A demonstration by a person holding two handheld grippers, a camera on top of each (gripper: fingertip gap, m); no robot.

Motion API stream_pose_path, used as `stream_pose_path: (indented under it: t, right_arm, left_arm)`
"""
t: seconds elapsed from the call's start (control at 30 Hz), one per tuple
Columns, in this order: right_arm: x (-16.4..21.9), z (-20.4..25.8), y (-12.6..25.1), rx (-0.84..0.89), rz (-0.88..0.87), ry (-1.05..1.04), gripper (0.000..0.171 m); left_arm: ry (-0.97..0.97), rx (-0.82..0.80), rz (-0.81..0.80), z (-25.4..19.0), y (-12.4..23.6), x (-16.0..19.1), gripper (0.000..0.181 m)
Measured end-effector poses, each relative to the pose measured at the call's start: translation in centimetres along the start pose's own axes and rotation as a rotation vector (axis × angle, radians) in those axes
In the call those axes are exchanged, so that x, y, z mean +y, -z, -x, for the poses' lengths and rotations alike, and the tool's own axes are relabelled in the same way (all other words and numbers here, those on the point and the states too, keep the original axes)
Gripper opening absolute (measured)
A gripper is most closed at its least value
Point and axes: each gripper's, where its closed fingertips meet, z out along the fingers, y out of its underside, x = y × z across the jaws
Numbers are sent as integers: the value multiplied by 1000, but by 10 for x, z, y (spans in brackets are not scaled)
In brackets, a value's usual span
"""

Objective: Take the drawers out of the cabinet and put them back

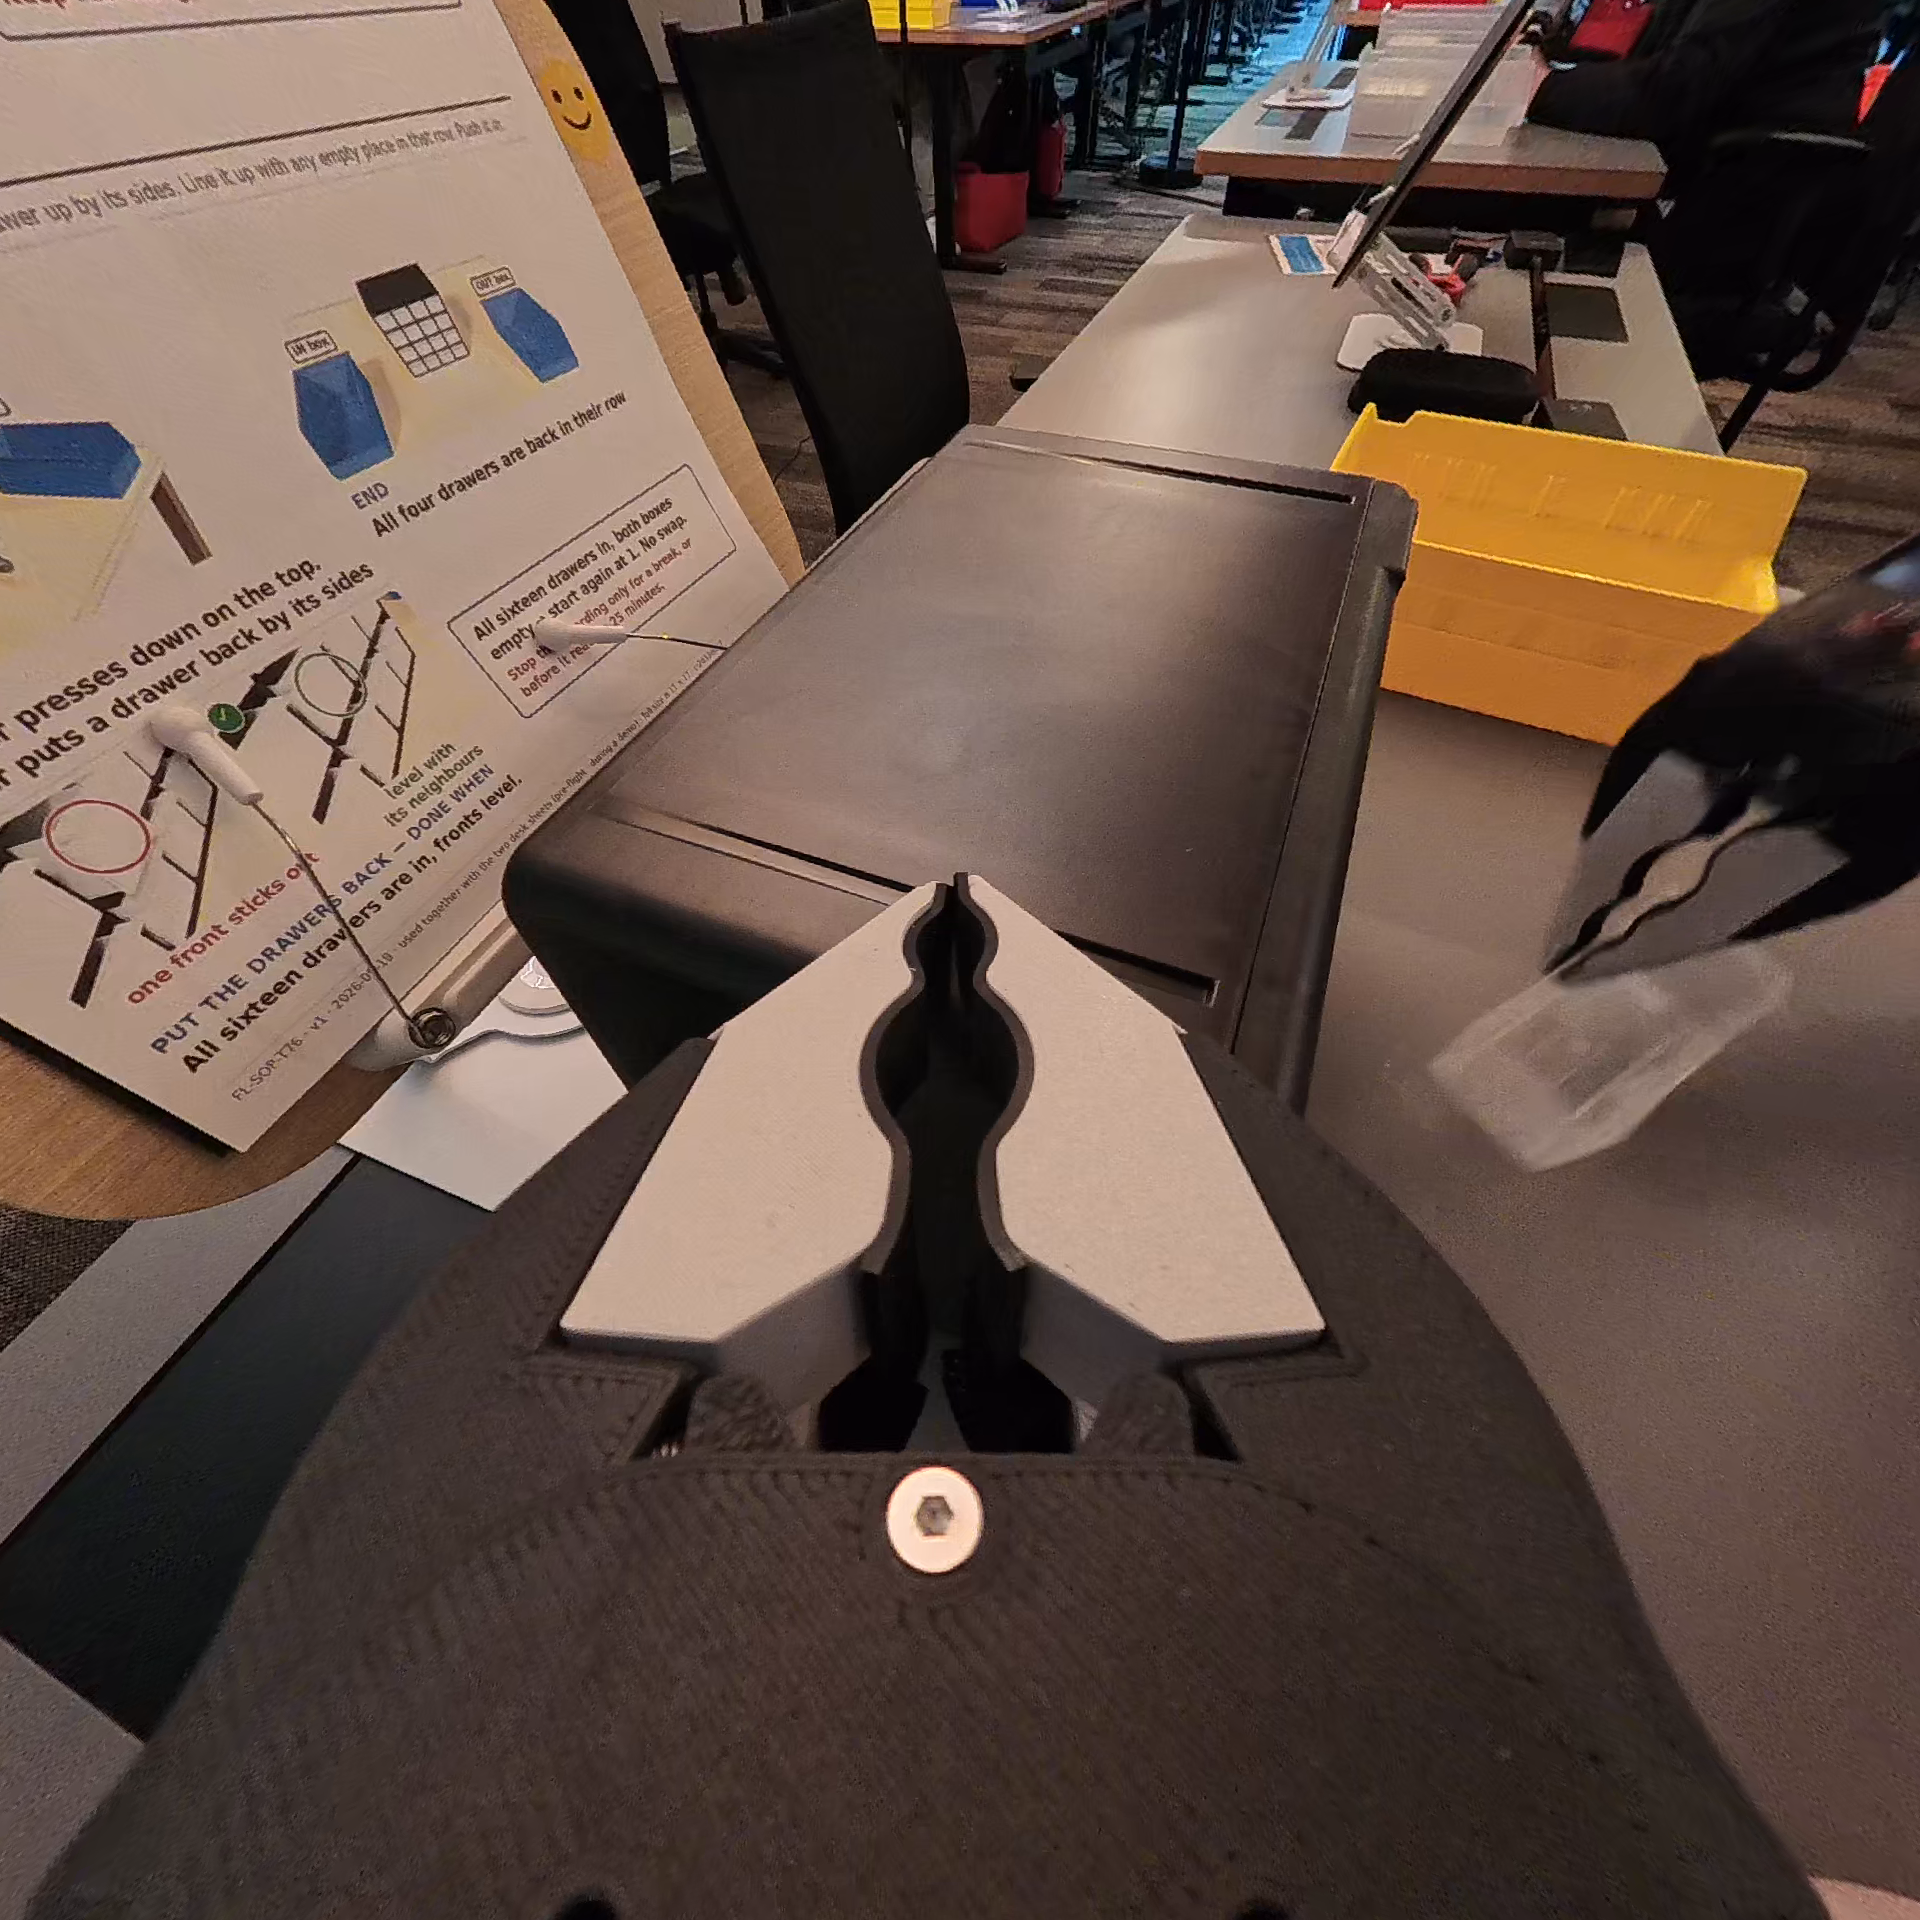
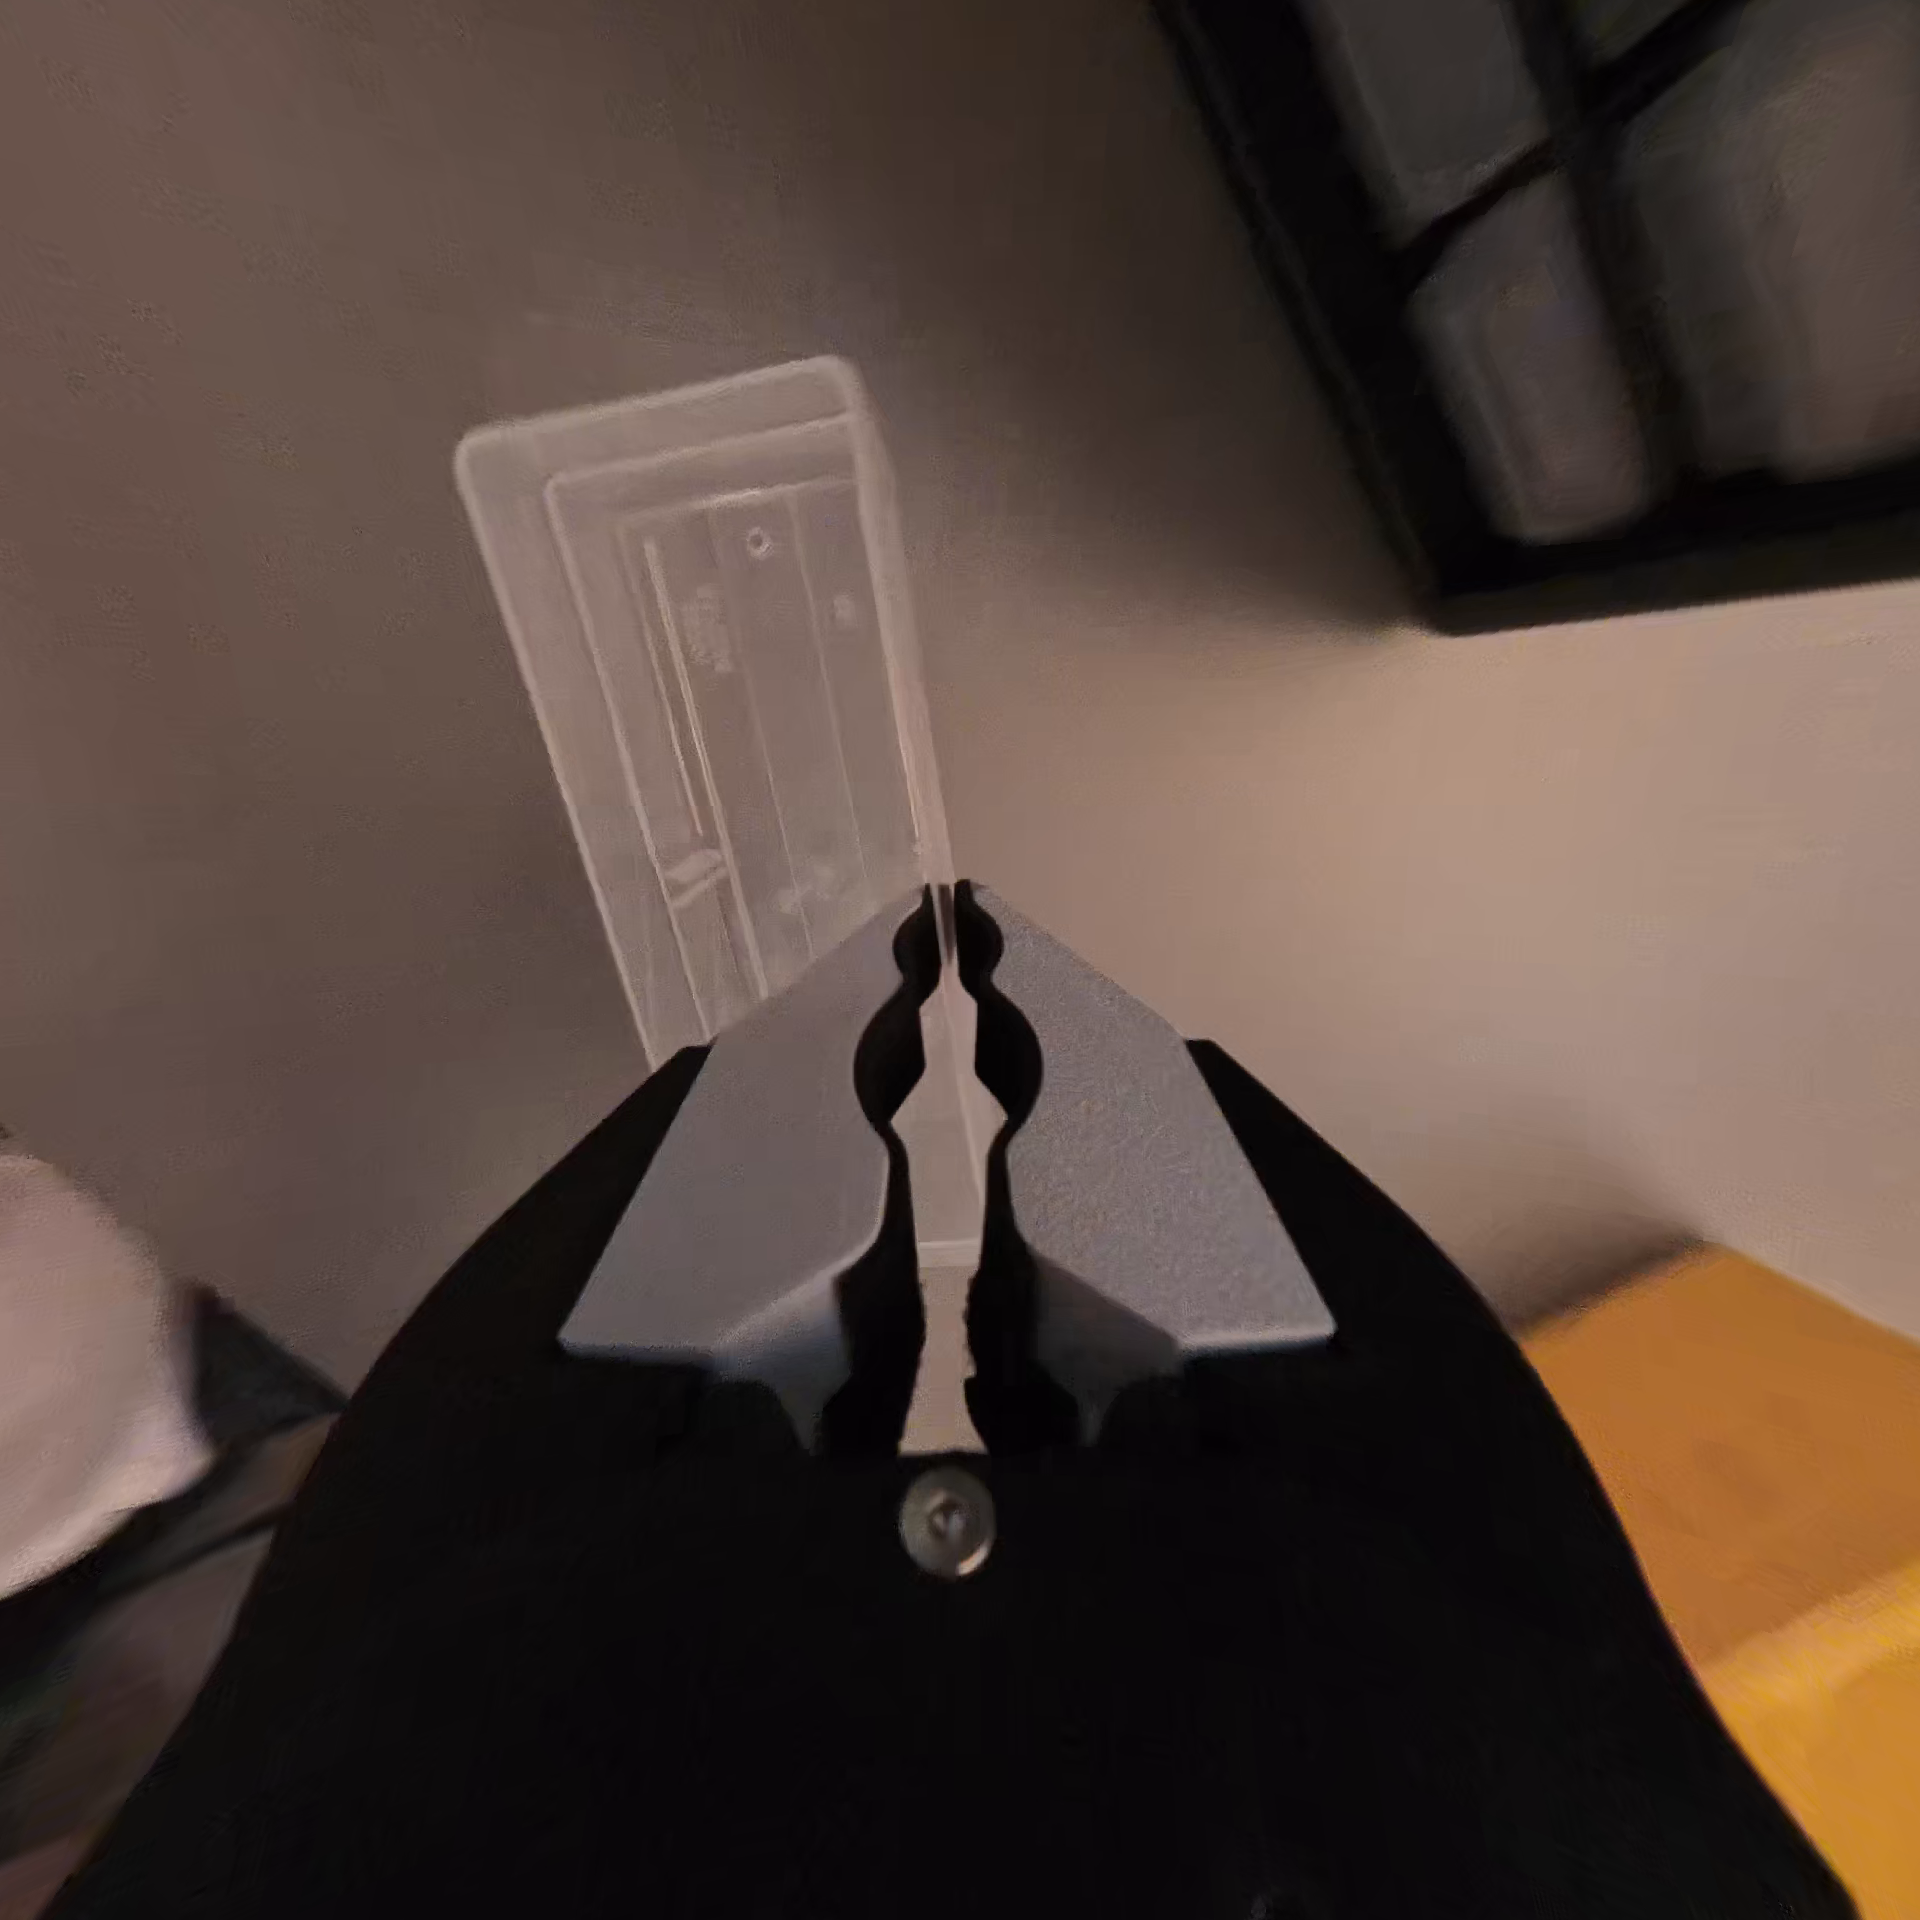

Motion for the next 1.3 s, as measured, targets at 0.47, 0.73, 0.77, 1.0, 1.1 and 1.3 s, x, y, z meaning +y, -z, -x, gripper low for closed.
stream_pose_path:
  t: [0.47,0.73,0.77,1.0,1.1,1.3]
  right_arm:
    - [235,-208,149,413,268,413,0]
    - [268,-222,55,270,257,445,0]
    - [270,-223,47,255,267,455,0]
    - [275,-248,26,332,322,476,11]
    - [278,-253,40,379,316,425,15]
    - [272,-199,59,243,159,343,16]
  left_arm:
    - [8,11,-9,-1,0,0,0]
    - [0,-1,2,-1,0,0,0]
    - [0,0,2,0,0,0,0]
    - [1,-4,5,0,0,0,0]
    - [2,-3,3,0,0,0,0]
    - [8,8,-4,-1,0,0,0]
